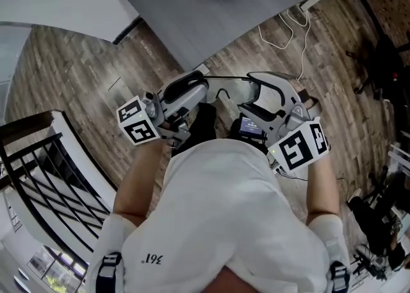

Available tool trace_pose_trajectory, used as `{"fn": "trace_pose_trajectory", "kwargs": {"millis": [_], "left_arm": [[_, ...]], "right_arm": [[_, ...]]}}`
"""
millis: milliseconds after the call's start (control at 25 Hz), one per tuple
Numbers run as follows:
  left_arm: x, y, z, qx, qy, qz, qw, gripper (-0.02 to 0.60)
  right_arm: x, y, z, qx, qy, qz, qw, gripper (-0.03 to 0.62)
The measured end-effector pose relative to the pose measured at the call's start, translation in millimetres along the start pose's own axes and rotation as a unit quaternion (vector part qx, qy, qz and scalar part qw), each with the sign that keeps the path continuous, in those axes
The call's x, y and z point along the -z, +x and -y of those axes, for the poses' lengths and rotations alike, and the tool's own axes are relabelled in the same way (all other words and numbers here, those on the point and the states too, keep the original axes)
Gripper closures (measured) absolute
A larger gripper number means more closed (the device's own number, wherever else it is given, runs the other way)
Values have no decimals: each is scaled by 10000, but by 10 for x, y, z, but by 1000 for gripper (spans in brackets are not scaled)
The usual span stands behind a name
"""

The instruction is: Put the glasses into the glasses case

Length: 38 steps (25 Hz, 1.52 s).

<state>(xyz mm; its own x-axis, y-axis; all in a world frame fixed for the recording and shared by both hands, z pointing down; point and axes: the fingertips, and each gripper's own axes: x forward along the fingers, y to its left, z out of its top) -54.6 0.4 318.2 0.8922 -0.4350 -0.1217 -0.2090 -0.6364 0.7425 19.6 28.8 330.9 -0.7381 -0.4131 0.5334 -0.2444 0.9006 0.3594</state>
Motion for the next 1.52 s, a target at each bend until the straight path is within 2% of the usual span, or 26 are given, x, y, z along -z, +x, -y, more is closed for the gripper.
{"fn": "trace_pose_trajectory", "kwargs": {"millis": [320, 640, 920, 1120, 1280, 1520], "left_arm": [[-524, -150, -541, 154, -166, -212, 9995, 416], [-760, -116, -855, 331, -252, -381, 9984, 416], [-905, 61, -1107, 300, -533, -204, 9979, 415], [-1033, 233, -1286, 113, -599, 103, 9981, 414], [-1162, 418, -1445, -136, -446, 337, 9983, 414], [-1289, 626, -1727, -388, -369, 408, 9977, 414]], "right_arm": [[-167, 619, 371, 150, 205, -238, 9994, 318], [-166, 896, 617, 284, 259, -491, 9981, 318], [-5, 1014, 908, 171, 255, -421, 9986, 318], [119, 1090, 1182, -61, 181, -247, 9995, 318], [253, 1163, 1459, -235, 109, -150, 9996, 318], [457, 1324, 1776, -428, 115, -124, 9989, 318]]}}
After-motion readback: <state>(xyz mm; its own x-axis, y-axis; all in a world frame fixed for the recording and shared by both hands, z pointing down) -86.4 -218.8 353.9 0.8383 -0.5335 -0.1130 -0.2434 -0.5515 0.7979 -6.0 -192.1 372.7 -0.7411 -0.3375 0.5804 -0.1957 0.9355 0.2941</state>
